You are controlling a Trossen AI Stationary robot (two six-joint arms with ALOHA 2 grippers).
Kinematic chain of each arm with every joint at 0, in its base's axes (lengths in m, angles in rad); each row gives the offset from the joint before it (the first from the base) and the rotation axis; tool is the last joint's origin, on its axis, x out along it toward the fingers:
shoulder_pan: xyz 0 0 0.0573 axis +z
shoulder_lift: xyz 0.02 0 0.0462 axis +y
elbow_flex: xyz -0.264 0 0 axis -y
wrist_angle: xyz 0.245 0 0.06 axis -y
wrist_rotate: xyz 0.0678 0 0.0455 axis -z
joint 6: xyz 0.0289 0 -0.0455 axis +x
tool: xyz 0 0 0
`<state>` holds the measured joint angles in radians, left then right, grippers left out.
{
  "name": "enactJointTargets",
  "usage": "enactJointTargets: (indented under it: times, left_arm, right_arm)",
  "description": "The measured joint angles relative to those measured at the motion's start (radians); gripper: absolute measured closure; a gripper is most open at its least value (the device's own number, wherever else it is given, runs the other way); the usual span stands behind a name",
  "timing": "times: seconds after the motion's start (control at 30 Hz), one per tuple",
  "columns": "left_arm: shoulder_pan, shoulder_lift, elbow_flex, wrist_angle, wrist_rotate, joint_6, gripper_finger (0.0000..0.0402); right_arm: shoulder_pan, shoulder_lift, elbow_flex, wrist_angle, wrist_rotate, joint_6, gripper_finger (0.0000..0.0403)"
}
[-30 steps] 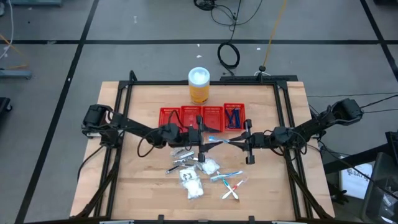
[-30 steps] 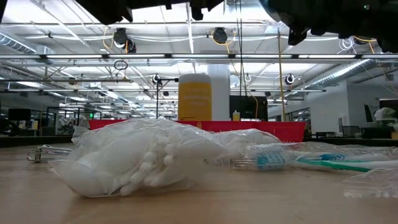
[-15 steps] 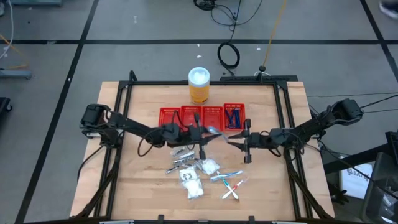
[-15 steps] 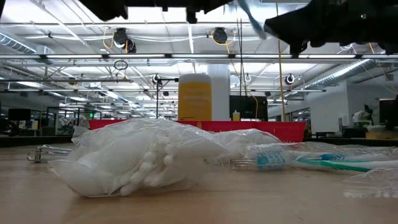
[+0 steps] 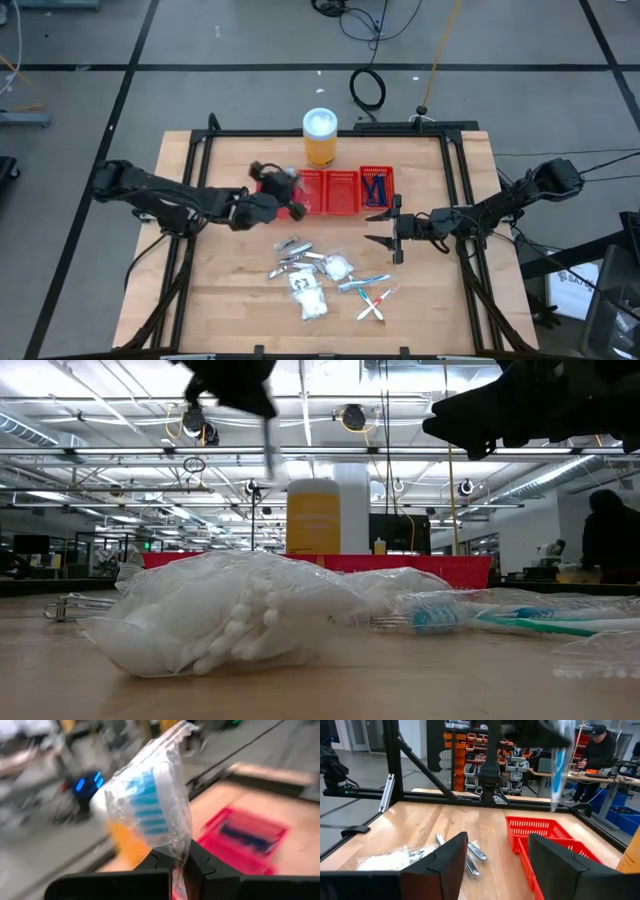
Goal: Pick & Place Travel size toiletries
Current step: Put the blue toothbrush in the left red basket
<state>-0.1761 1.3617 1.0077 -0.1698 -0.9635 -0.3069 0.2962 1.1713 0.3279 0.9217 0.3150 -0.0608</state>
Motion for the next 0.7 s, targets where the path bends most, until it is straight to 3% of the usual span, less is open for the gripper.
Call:
enactJointTargets:
  times: [0.17,0.27,0.5,0.7]
  left_arm:
    - [0.034,-0.034,0.0,-0.425,0.043,-0.441,0.0391]
    - [0.064,-0.032,-0.001,-0.558,0.091,-0.583,0.0395]
    - [0.126,-0.016,-0.035,-0.561,0.217,-0.699,0.0389]
    - [0.181,-0.014,-0.111,-0.562,0.25,-0.786,0.0391]
  right_arm:
    - [0.0,0.0,0.0,-0.001,0.0,0.034,0.0207]
    - [0.0,0.0,0.0,-0.008,0.0,0.034,0.0214]
    - [0.0,0.0,0.0,-0.015,-0.001,0.033,0.0226]
    - [0.0,0.0,0.0,-0.02,-0.001,0.052,0.0226]
